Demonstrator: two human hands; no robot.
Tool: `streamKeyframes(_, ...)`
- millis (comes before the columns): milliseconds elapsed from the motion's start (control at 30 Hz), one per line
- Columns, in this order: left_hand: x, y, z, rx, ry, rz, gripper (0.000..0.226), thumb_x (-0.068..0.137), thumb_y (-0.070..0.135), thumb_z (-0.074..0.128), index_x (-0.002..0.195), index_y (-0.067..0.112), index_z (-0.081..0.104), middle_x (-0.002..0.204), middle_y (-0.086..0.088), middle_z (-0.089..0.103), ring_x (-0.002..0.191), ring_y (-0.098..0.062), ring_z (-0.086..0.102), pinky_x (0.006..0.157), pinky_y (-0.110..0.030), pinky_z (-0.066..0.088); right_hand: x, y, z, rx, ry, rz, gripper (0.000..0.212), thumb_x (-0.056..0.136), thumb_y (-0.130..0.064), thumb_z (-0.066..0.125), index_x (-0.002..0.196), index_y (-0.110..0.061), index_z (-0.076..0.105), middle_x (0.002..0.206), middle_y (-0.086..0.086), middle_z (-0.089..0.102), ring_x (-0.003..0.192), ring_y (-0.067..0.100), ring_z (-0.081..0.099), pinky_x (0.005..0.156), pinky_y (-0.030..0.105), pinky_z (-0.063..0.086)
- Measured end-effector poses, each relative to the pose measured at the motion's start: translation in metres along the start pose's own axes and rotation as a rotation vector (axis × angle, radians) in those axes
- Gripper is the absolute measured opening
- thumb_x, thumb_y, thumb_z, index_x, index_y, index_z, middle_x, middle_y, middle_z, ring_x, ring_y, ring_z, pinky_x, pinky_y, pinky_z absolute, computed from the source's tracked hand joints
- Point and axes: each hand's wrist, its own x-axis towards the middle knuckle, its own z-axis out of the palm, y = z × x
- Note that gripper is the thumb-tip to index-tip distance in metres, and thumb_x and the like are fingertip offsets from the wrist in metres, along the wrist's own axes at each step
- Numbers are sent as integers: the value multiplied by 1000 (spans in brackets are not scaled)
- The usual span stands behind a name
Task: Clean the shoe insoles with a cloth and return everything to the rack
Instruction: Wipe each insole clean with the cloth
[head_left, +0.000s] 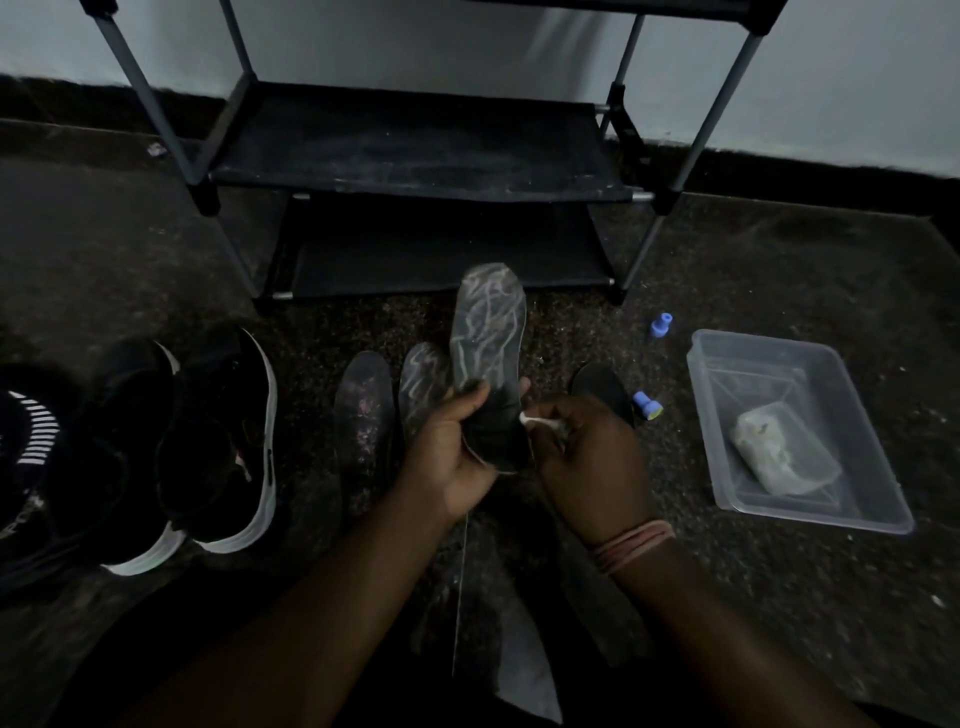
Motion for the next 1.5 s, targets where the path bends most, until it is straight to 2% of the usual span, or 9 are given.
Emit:
streamKeyframes(200,8,3,3,47,-75,-15,54,100,32,50,151,18,41,142,-19,57,129,-32,58,94,-47,56,0,-2,-5,-114,68,-81,14,81,-9,67,89,-19,74,91,3,70,85,22,66,77,38,55)
streamKeyframes(367,12,-3,0,0,41,65,49,100,32,54,146,17,47,129,-19,67,114,-29,69,89,-38,60,-22,-20,21,-80,-276,-60,14,83,-19,57,87,-19,70,88,3,70,83,19,66,73,37,51)
streamKeyframes(533,11,1,6,16,29,106,44,106,31,44,144,8,50,124,-11,71,101,-20,73,80,-31,61,-10,-5,12,-105,-81,63,15,84,-26,62,95,-27,73,92,-7,73,85,11,68,76,34,55)
streamKeyframes(667,14,1,2,30,31,192,46,105,31,45,145,7,49,141,-14,60,123,-22,64,91,-31,58,-19,-22,22,157,-227,85,12,88,-21,63,92,-26,73,83,-10,73,77,3,68,74,36,57)
streamKeyframes(800,15,-1,3,2,-16,208,45,106,27,42,147,11,44,145,-10,57,129,-30,59,98,-44,54,-11,-8,15,-90,-58,15,11,86,-24,63,91,-27,72,89,-4,73,83,14,68,74,37,55)
streamKeyframes(967,16,-2,1,-35,-40,209,44,106,29,40,145,8,47,137,-11,64,124,-33,62,103,-54,48,-17,-25,18,57,-237,-11,13,87,-24,61,93,-27,73,89,-9,73,82,7,68,74,34,55)
streamKeyframes(1100,13,-7,6,5,-54,209,37,108,26,37,140,12,51,143,-12,59,131,-38,55,106,-58,46,-9,-11,6,-212,-68,-60,14,85,-25,61,91,-24,73,92,0,71,85,20,67,72,37,55)
streamKeyframes(1267,13,-3,2,-10,-33,147,35,107,30,42,135,16,58,136,-14,64,122,-38,63,107,-59,44,-12,-26,12,85,-260,-79,13,86,-14,65,89,-21,76,88,-6,73,83,7,67,75,35,53)
streamKeyframes(1500,2,-15,12,168,-57,41,45,102,23,45,145,8,49,143,-20,56,121,-32,61,98,-47,53,36,12,8,-282,-8,-69,18,90,-24,54,84,-16,69,87,6,65,82,24,61,74,41,50)
